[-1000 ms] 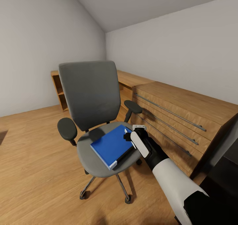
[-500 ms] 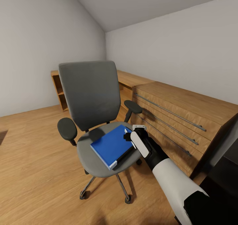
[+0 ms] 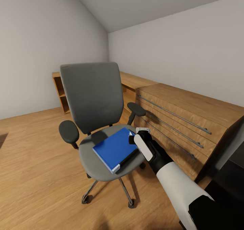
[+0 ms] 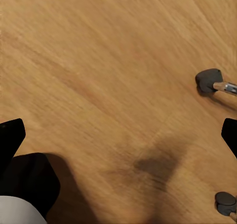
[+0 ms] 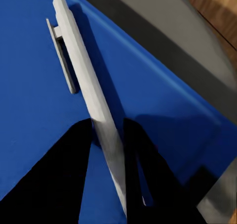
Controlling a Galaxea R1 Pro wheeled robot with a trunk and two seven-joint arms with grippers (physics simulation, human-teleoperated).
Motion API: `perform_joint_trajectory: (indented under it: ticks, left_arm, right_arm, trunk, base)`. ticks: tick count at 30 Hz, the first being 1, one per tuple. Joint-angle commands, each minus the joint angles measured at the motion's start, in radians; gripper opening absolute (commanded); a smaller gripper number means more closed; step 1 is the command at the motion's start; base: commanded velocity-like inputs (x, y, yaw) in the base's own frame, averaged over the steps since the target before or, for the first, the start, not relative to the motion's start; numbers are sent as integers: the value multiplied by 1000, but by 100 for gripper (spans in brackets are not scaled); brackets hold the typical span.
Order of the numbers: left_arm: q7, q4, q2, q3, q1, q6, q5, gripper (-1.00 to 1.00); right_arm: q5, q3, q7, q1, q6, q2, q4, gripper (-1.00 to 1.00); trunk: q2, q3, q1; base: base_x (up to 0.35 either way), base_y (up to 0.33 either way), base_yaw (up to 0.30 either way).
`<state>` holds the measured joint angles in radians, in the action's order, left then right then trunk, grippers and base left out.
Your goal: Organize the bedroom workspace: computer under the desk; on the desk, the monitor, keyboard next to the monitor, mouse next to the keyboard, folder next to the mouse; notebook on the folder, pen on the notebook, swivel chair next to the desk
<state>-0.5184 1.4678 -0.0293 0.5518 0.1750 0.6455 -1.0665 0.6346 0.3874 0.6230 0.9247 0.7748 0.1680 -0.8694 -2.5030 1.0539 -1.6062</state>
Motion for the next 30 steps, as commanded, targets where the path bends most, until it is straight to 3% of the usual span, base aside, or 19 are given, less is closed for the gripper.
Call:
perform_joint_trajectory:
  ticks: [1, 8, 30]
  left_arm:
    - [-9, 1, 0, 1, 0, 2, -10, 100]
    - [-11, -1, 0, -2, 0, 1, -3, 100]
    - [-12, -5, -1, -6, 0, -2, 0, 100]
  right_arm:
    - [14, 2, 12, 0, 3, -1, 7, -100]
    - [14, 2, 12, 0, 3, -1, 7, -100]
    - [14, 1, 12, 0, 2, -1, 7, -100]
  trunk:
    - [0, 1, 0]
    - [0, -11, 1]
    - [0, -11, 1]
  base:
    - [0, 0, 0]
    - [0, 0, 0]
    - [0, 0, 0]
